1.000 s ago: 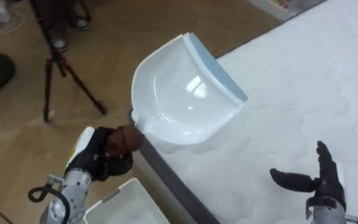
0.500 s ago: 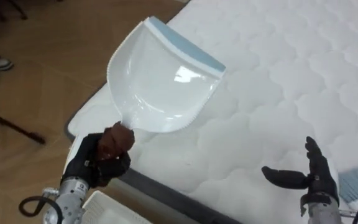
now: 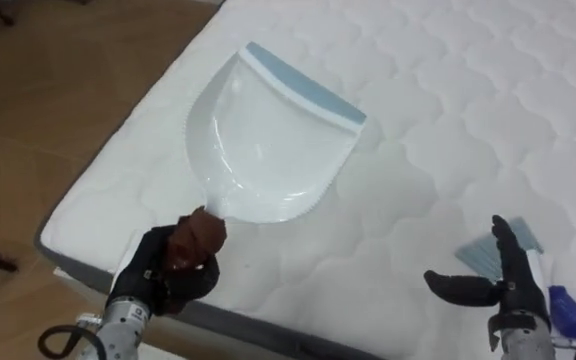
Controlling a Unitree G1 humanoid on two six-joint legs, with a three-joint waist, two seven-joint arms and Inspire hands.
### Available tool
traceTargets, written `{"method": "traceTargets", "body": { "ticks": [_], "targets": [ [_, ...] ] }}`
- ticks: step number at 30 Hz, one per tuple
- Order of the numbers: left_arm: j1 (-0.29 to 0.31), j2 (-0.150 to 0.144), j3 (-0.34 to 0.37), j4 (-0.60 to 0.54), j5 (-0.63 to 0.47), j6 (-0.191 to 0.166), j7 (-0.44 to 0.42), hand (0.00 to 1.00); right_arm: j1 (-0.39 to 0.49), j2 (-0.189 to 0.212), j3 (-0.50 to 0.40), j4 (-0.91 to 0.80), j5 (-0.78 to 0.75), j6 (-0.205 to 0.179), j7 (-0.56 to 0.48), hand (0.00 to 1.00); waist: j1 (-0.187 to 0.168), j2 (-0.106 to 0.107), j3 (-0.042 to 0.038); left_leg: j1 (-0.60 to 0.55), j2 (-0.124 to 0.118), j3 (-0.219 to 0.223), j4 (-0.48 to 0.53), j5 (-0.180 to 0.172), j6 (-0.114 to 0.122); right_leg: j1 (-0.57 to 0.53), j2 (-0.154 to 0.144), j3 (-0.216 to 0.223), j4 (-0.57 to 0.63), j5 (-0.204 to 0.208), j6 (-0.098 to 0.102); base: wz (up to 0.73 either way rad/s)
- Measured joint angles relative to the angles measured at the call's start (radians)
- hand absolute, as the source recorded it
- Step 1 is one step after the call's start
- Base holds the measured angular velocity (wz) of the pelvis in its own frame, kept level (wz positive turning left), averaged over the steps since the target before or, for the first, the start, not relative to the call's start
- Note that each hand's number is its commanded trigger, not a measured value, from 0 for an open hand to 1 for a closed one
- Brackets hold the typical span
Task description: Clean bed
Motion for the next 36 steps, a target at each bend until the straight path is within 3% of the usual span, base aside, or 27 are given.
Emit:
{"method": "traceTargets", "body": {
  "ticks": [1,3,6,11,14,18,26,31,36],
  "targets": [
    [0.007,0.000,0.000,0.000,-0.007,0.000,-0.001,0.00,-0.002,0.000,0.000,-0.001,-0.001,0.000,0.004,0.00,0.008,0.002,0.0015,0.005,-0.006,-0.035,0.000,-0.002,-0.007,0.000,0.005,0.020,0.001,0.000,-0.003,-0.99],
    [0.037,-0.003,0.001,0.000,-0.009,0.000,-0.002,0.00,-0.003,0.000,0.006,-0.008,-0.011,0.000,0.019,0.00,0.030,0.015,0.0035,0.026,-0.020,-0.152,-0.001,-0.019,-0.035,-0.003,0.031,0.106,0.001,0.007,-0.015,-1.12],
    [0.046,-0.016,0.020,-0.002,-0.006,0.000,-0.002,0.00,0.002,0.005,0.006,-0.008,-0.022,0.001,0.047,0.00,0.039,0.019,0.0030,0.061,-0.024,-0.209,-0.018,-0.035,-0.062,-0.002,0.050,0.156,0.002,0.013,-0.023,-0.83],
    [0.038,-0.018,0.027,-0.023,-0.018,-0.035,0.009,0.00,0.003,0.010,0.006,-0.006,0.014,0.001,0.044,0.00,0.014,0.017,0.0031,0.083,-0.023,-0.235,-0.036,-0.043,-0.075,0.008,0.064,0.192,-0.022,0.020,-0.028,-0.32],
    [0.010,-0.018,0.031,-0.020,-0.032,-0.049,0.032,0.00,-0.004,0.017,0.007,0.023,0.007,-0.001,0.042,0.00,0.018,0.016,0.0040,0.098,-0.024,-0.239,-0.047,-0.044,-0.076,0.015,0.073,0.210,-0.025,0.021,-0.029,-0.19],
    [0.002,-0.019,0.053,-0.021,-0.032,-0.086,0.049,0.00,-0.004,0.020,0.004,0.035,0.009,-0.001,0.031,0.00,0.012,0.016,0.0055,0.101,-0.027,-0.263,-0.076,-0.043,-0.076,0.016,0.074,0.195,-0.034,0.021,-0.029,-0.02],
    [0.032,-0.023,0.069,0.102,-0.114,-0.090,0.098,0.00,-0.002,0.020,-0.025,0.089,0.081,0.001,0.007,0.00,0.019,0.012,0.0093,0.172,-0.034,-0.262,-0.118,-0.041,-0.080,0.081,0.072,0.180,-0.076,0.023,-0.029,-0.03],
    [0.065,-0.029,0.173,0.269,-0.168,-0.097,0.175,0.00,0.028,0.021,-0.101,0.218,0.128,0.010,-0.012,0.00,0.018,0.009,0.0047,0.188,-0.037,-0.280,-0.126,-0.042,-0.080,0.104,0.072,0.172,-0.094,0.024,-0.028,0.06],
    [0.127,-0.033,0.334,0.443,-0.191,-0.110,0.279,0.00,0.077,0.018,-0.259,0.390,0.207,0.014,-0.073,0.00,0.020,0.005,0.0010,0.196,-0.041,-0.298,-0.131,-0.043,-0.081,0.118,0.069,0.156,-0.101,0.023,-0.027,0.07]
  ]
}}
